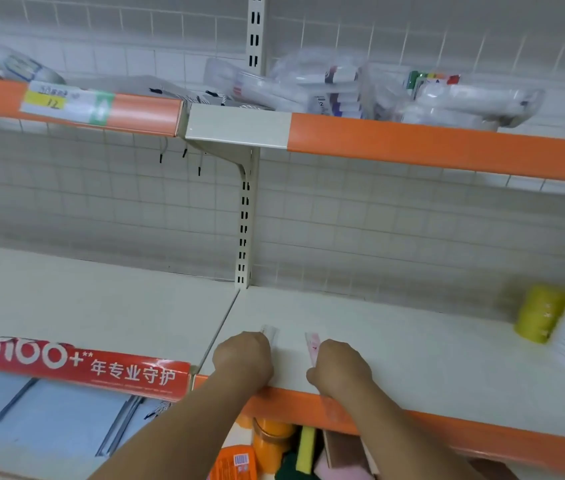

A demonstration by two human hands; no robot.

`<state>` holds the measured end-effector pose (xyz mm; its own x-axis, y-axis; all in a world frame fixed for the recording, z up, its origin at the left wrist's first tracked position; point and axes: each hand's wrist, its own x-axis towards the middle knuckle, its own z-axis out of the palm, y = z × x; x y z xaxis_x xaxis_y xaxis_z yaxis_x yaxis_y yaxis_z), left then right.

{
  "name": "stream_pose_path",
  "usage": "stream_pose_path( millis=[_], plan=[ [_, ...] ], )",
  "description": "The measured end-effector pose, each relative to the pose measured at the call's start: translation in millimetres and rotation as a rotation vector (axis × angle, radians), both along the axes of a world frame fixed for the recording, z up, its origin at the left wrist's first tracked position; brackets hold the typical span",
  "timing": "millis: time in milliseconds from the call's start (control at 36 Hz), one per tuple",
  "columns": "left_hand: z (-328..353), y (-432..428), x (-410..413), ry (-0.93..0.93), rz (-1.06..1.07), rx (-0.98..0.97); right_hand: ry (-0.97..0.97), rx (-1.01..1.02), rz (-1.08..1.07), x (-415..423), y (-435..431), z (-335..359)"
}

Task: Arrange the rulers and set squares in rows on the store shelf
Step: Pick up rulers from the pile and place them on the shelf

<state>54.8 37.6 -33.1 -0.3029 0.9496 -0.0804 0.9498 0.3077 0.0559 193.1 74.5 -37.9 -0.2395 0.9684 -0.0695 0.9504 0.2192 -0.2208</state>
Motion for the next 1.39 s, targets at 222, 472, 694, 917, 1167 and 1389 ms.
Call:
stream_pose_path(
  millis=[222, 472, 694, 917, 1167, 1389],
  plan=[
    [18.8, -18.9, -23.5, 0.022, 0.066, 0.105, 0.034, 0.052, 0.038, -16.8, -1.5, 19.9],
    [32.0, -60.9, -78.0, 0.017, 0.279, 0.151, 0.012, 0.097, 0.246, -84.4, -21.3, 32.7],
    [38.3, -127.7, -137.7, 0.039, 0.505, 0.163, 0.011, 0.106, 0.479, -166.9, -54.0, 41.3],
    [34.0, -207.0, -214.5, 0.043, 0.68, 0.156, 0.024, 0.083, 0.702, -260.1, -113.3, 41.0],
    [34.2, -303.3, -320.2, 0.141, 0.767, 0.156, 0.043, 0.112, 0.854, -387.0, -191.9, 36.0],
    [37.3, -375.6, -418.1, 0.145, 0.895, 0.171, 0.053, 0.118, 0.931, -494.3, -255.3, 32.3]
  ],
)
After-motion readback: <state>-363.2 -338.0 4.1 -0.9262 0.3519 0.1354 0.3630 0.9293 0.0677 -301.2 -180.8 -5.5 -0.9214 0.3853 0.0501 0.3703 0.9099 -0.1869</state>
